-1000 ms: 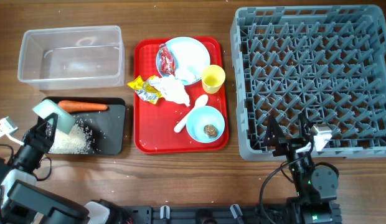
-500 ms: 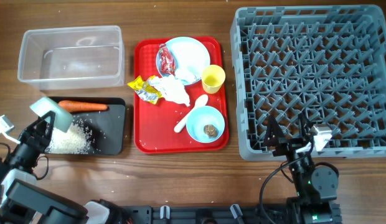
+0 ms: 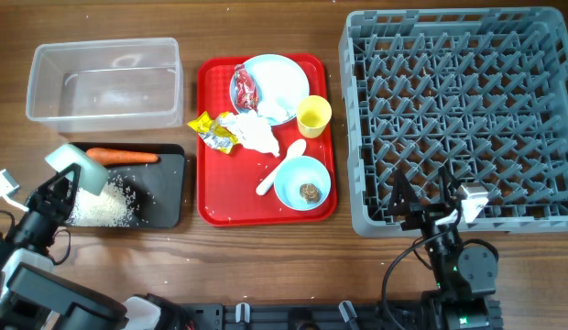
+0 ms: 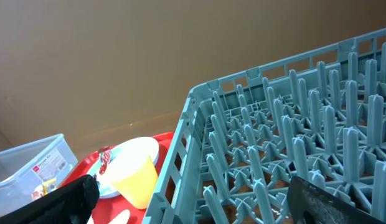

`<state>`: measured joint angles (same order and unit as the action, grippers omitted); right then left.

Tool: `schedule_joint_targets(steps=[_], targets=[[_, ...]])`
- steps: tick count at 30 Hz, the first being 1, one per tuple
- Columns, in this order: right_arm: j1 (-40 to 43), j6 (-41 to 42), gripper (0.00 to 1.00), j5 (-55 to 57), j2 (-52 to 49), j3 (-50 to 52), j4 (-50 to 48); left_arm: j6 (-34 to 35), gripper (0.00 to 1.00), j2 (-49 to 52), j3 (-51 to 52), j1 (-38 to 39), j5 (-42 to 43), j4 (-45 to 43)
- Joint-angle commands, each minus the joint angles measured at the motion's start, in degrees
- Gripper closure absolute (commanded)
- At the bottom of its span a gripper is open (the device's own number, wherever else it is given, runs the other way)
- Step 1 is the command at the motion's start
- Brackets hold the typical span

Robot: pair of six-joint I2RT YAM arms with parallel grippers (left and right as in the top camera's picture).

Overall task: Sort waste into correct bins and load items into the dishwasher rack
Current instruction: 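Tilt the green bowl with the left gripper, pouring rice onto the black tray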

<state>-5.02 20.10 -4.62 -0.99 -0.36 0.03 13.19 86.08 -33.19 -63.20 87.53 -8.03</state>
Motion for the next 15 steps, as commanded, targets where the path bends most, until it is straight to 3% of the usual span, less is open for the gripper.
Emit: schedule_joint_targets(steps=[1,4,10,15], targets=[[-0.28,-0.44,0.00,0.76,0.42,0.07,-0.17,0.81,0.96,0.72,-0.02,-0.68,1.81,-1.25],[-0.28,-0.42,0.00,0.76,0.42,0.07,-0.17,1.20,0.96,0.74,-0.02,-0.66,2.16,-1.18],[-0.28,-0.44,0.00,0.76,0.42,0.07,-0.17,4.20,0.96,0.90,-0.02,-0.55,-5.11,0.11],[-0.28,-0.42,0.00,0.76,0.42,0.07,-0.17,13.42,0.96,0.83,-0.02,-0.09,-5.14,-5.18]])
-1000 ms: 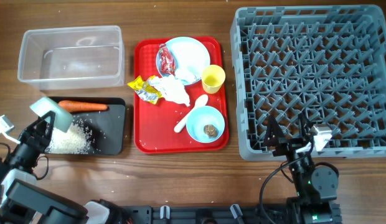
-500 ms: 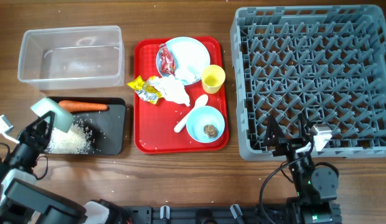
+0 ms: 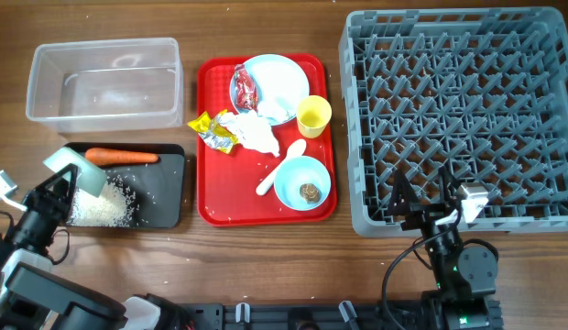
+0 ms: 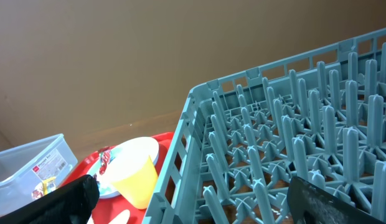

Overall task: Sort waste into correct bins and load items into the dishwasher rack
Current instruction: 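Tilt the green bowl with the left gripper, pouring rice onto the black tray, then carry the empty green bowl back right onto the red tray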

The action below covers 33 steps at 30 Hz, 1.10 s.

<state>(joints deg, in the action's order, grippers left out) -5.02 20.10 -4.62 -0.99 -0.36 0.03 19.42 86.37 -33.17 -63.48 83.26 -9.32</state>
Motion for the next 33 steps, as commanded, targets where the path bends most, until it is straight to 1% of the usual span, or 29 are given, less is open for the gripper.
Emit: schedule_joint_targets(steps=[1,7,10,12,17,21,24,28,31,33], targets=[[-0.28,-0.44,0.00,0.76,0.42,0.07,-0.17,9.01,0.96,0.52,-0.04,0.48,-0.85,-5.77],[-0.28,-0.44,0.00,0.76,0.42,0.07,-0.17,18.99,0.96,-1.75,-0.04,4.70,-2.45,-14.56],[-0.28,-0.42,0.00,0.76,0.42,0.07,-0.17,23.17,0.96,-4.48,-0.07,8.85,-6.43,-16.26],[-0.28,-0.42,0.00,0.76,0.42,0.07,-0.17,24.50,0.96,-6.58,-0.07,12.00,-9.35,-16.24],[-0.28,-0.42,0.00,0.76,0.42,0.07,-0.17,24.83,0.96,-11.61,-0.07,19.93,-15.89,-15.72],[-0.28,-0.42,0.00,0.76,0.42,0.07,-0.17,24.33,0.96,-14.71,-0.07,27.45,-22.99,-12.44],[-0.28,-0.44,0.00,0.76,0.42,0.07,-0.17,24.33,0.96,-15.56,-0.07,33.29,-26.21,-11.80],[-0.28,-0.42,0.00,0.76,0.42,0.07,-0.17,24.22,0.96,-15.56,-0.22,42.88,-33.18,-10.08],[-0.28,-0.42,0.00,0.76,0.42,0.07,-0.17,22.36,0.96,-15.56,-0.70,49.62,-38.77,-8.46],[-0.28,-0.42,0.00,0.76,0.42,0.07,-0.17,19.76,0.96,-15.56,-1.86,53.99,-43.45,-4.98]])
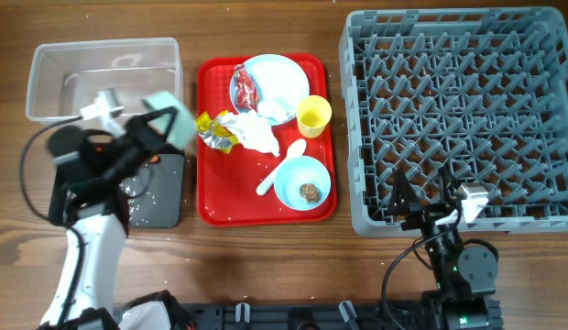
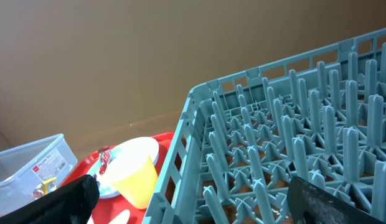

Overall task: Sort waste into correct bins and load items into the dishwasher rack
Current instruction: 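Carry the empty green bowl back right onto the red tray, then lower the green bowl onto the red tray and open the left gripper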

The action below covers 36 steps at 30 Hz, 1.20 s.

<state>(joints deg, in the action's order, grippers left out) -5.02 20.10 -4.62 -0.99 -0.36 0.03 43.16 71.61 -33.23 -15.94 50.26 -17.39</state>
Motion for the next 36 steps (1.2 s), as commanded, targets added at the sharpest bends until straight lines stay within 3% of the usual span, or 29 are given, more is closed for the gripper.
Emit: schedule_joint_targets(steps=[1,9,17,36], targets=[[-0.28,-0.42,0.00,0.76,0.42,0.07,-0.17,-5.46,0.96,-0.81,-2.64,8.57,-13.29,5.60],[-0.28,-0.42,0.00,0.76,0.42,0.07,-0.17,-17.55,0.96,-0.79,-10.14,26.47,-37.53,25.49],[-0.28,-0.44,0.00,0.76,0.42,0.07,-0.17,-19.02,0.96,1.64,-10.23,39.21,-51.32,33.27],[-0.28,-0.44,0.00,0.76,0.42,0.07,-0.17,-18.97,0.91,12.17,-10.23,43.12,-52.26,37.59]])
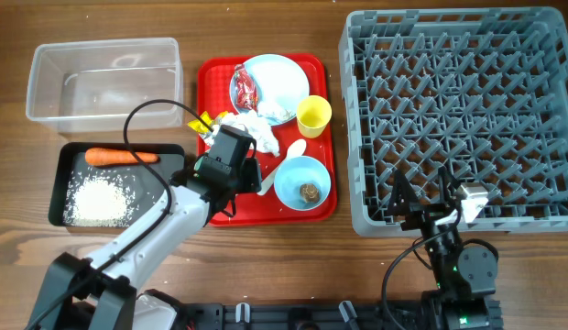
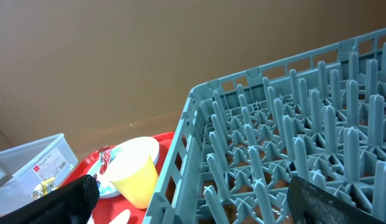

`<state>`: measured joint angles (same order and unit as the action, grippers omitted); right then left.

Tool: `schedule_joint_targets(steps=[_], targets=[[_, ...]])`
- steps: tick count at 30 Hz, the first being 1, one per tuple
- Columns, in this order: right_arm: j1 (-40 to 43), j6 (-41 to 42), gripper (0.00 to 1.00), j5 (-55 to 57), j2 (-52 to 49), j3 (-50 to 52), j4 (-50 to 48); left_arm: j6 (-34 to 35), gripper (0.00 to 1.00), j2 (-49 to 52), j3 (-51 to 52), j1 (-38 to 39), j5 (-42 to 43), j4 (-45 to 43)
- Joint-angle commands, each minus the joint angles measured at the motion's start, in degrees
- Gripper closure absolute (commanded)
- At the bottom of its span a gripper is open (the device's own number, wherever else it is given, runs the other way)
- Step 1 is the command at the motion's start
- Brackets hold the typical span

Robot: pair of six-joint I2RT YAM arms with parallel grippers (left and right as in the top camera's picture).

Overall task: Sort waste into correct bins and load items into the dishwasher rack
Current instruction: 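Lower the green bowl onto the red tray and open the left gripper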

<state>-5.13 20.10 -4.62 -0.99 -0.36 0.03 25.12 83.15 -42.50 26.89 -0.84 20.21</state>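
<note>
A red tray [image 1: 266, 209] carries a white plate [image 1: 282, 78] with a red wrapper [image 1: 245, 89], a yellow cup [image 1: 313, 115], a blue bowl [image 1: 293, 179] with a brown scrap in it, a white spoon [image 1: 286, 156], a yellow wrapper [image 1: 206, 126] and crumpled white paper [image 1: 264, 136]. My left gripper [image 1: 240, 158] hangs over the tray's left part, right beside the paper; its fingers are hidden under its body. My right gripper [image 1: 421, 197] [image 2: 193, 190] stands open at the front edge of the grey dishwasher rack [image 1: 458, 110], holding nothing. The rack's pegs fill the right wrist view.
A clear plastic bin [image 1: 32, 87] stands at the back left. In front of it a black tray [image 1: 60, 183] holds a carrot [image 1: 119, 156] and rice [image 1: 101, 197]. A cable loops above my left arm.
My left arm has moved right, from above the gap between the black tray and the red tray to over the red tray's left part. The right arm has not moved.
My left gripper was at the table's front left, over the black tray's left end, and barely shifted half a second later. Then it was raised between the clear bin and the red tray. Now it reaches over the red tray beside the paper. The right arm stayed still.
</note>
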Motion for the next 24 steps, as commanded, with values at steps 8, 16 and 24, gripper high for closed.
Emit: schedule_joint_targets(steps=[8,16,24], targets=[[-0.17,-0.44,0.00,0.76,0.42,0.07,-0.17,-0.96,0.87,-0.74,-1.14,0.28,-0.94,0.09],[-0.17,-0.42,0.00,0.76,0.42,0.07,-0.17,-0.98,0.84,-7.41,-1.90,0.28,-0.96,0.76],[-0.17,-0.42,0.00,0.76,0.42,0.07,-0.17,-2.89,0.86,-8.28,-1.81,0.26,-2.19,2.69]])
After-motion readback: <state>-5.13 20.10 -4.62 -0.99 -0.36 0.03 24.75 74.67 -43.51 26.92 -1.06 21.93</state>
